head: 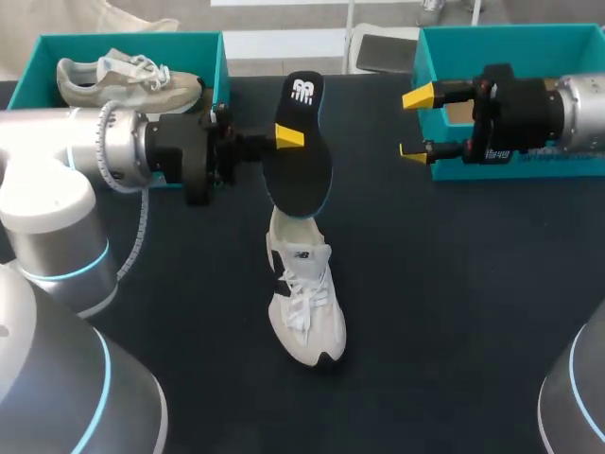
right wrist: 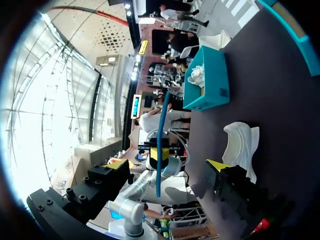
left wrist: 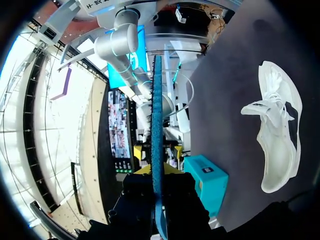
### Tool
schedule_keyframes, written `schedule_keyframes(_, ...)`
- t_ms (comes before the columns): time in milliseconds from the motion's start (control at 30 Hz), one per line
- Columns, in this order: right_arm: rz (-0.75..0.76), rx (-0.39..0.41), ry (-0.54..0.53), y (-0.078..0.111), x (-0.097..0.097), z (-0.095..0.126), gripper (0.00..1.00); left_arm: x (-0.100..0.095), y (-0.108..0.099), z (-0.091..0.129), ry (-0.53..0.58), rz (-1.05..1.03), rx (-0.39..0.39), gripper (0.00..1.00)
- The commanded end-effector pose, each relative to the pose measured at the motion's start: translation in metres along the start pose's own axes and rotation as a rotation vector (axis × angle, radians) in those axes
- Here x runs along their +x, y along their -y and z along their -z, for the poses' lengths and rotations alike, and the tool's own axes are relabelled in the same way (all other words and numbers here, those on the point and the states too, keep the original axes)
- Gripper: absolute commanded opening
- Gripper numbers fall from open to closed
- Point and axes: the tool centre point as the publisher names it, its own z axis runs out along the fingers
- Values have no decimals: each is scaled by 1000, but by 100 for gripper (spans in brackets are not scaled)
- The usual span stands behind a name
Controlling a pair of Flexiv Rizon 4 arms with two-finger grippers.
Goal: Take the shoe out of the shoebox, open the shoe tongue, remove and reinsert the insole, then place the shoe into the shoebox
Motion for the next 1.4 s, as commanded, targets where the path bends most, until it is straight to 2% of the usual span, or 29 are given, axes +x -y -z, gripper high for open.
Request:
schedule_keyframes(33, -1, -1, 3, 0, 0, -2, 100, 0, 0, 0, 1, -1, 0, 0)
schedule_keyframes(67, -1, -1, 3, 0, 0, -2, 100, 0, 0, 0, 1, -1, 0, 0)
schedule_keyframes(100, -1, -1, 3, 0, 0, -2, 100, -5, 3, 1, 55, 122, -3, 0)
schedule_keyframes(133, -1, -1, 3, 0, 0, -2, 100, -6, 6, 0, 27, 329, -11, 0)
schedule_keyframes(233, -1, -1, 3, 0, 0, -2, 100, -7, 20, 1, -109, 630, 17, 0)
schedule_keyframes(300, -1, -1, 3, 0, 0, -2, 100, -9, 26, 4, -168, 803, 0, 0)
schedule_keyframes(333, -1, -1, 3, 0, 0, -2, 100, -10, 30, 6, -176, 882, 26, 0)
schedule_keyframes(367, -1, -1, 3, 0, 0, -2, 100, -13, 31, 8, -162, 923, 6, 0)
schedule_keyframes(467, -1, -1, 3, 0, 0, -2, 100, -18, 33, 12, -159, 1120, 9, 0)
schedule_keyframes(733, -1, -1, 3, 0, 0, -2, 100, -10, 33, 17, -226, 1256, 40, 0)
schedule_keyframes(1333, -1, -1, 3, 0, 0, -2, 100, -10, 33, 17, -226, 1256, 40, 0)
schedule_keyframes(1367, -1, -1, 3, 0, 0, -2, 100, -6, 33, 16, -245, 1317, 35, 0)
schedule_keyframes(1400, -1, -1, 3, 0, 0, -2, 100, -4, 35, 15, -263, 1406, -14, 0)
